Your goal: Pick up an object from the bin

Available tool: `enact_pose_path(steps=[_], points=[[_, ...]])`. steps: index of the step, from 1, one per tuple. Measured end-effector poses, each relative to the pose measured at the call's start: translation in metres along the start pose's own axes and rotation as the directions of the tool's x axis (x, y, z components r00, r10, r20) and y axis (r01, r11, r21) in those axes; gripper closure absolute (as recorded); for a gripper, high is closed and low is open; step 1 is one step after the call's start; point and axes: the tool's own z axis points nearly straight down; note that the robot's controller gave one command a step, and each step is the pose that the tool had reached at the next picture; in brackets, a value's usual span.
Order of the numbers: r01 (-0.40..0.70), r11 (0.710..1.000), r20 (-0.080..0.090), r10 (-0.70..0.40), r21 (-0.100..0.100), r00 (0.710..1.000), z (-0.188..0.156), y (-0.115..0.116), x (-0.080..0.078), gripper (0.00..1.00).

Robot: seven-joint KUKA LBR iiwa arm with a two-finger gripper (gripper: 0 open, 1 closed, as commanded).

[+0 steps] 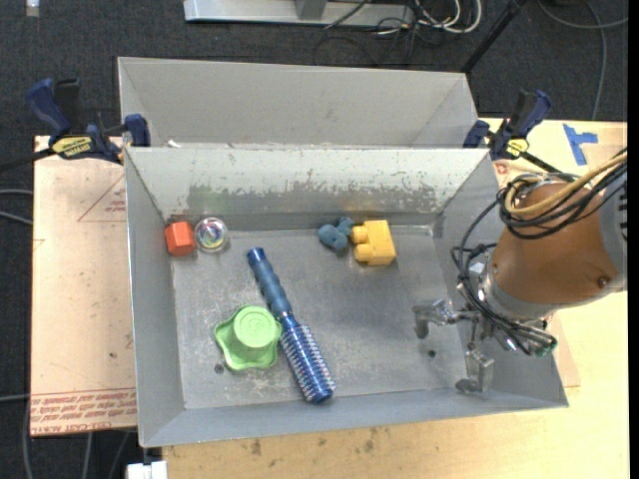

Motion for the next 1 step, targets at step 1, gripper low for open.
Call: enact_pose_path(steps=[1], points=[[-0.027, 1.0, 0.008, 0.027, 0.005, 1.0, 0.0298, -0.0679, -0.0562, 0.0]])
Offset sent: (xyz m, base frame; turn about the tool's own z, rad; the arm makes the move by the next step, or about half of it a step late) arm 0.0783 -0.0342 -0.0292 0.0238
